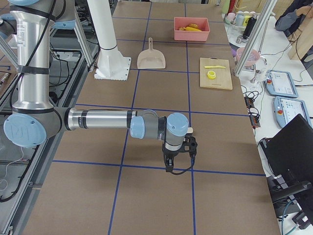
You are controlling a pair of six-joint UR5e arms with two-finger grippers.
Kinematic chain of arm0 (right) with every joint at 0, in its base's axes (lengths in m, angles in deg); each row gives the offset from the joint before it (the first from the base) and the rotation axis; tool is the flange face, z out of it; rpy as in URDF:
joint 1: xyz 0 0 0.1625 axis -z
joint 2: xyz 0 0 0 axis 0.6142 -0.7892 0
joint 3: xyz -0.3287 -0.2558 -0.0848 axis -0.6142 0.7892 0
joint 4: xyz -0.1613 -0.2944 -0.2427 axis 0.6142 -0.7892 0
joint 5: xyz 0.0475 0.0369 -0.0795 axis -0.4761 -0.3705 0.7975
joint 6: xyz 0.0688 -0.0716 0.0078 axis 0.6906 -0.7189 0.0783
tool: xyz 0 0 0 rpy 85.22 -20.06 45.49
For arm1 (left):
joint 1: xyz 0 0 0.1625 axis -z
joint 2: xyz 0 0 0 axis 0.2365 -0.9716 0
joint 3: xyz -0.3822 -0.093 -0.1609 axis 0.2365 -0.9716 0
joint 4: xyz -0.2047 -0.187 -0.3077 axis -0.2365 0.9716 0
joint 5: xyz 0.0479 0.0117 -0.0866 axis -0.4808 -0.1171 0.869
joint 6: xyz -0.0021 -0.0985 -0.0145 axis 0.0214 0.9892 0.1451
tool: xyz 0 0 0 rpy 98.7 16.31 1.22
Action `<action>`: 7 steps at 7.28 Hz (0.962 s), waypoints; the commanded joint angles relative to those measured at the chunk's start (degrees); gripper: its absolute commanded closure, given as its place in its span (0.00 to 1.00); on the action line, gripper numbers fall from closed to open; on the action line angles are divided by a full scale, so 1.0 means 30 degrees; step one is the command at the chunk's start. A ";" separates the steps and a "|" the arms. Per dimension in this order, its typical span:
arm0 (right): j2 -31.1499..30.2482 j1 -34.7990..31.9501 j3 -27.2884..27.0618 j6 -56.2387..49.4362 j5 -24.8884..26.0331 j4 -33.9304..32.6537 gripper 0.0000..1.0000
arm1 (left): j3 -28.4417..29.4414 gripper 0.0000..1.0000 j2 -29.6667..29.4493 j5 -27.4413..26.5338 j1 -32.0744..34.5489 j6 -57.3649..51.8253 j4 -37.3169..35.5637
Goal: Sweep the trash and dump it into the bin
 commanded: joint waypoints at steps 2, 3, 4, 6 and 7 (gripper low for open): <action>-0.0272 -0.0009 0.0202 -0.0001 0.0085 -0.0029 0.00 | 0.0041 0.01 0.0069 0.0031 -0.0003 -0.0145 0.0030; -0.0273 -0.0009 0.0204 -0.0001 0.0144 -0.0001 0.00 | 0.0041 0.01 0.0069 0.0060 -0.0004 -0.0145 0.0030; -0.0273 -0.0009 0.0204 -0.0001 0.0290 0.0000 0.00 | 0.0070 0.01 0.0040 0.0060 -0.0004 -0.0116 0.0030; -0.0244 -0.0009 0.0175 -0.0001 0.0291 0.0000 0.00 | 0.0041 0.01 0.0040 0.0060 -0.0004 -0.0145 0.0030; -0.0244 -0.0009 0.0145 -0.0001 0.0262 0.0000 0.00 | 0.0041 0.01 0.0040 0.0060 0.0025 -0.0203 0.0030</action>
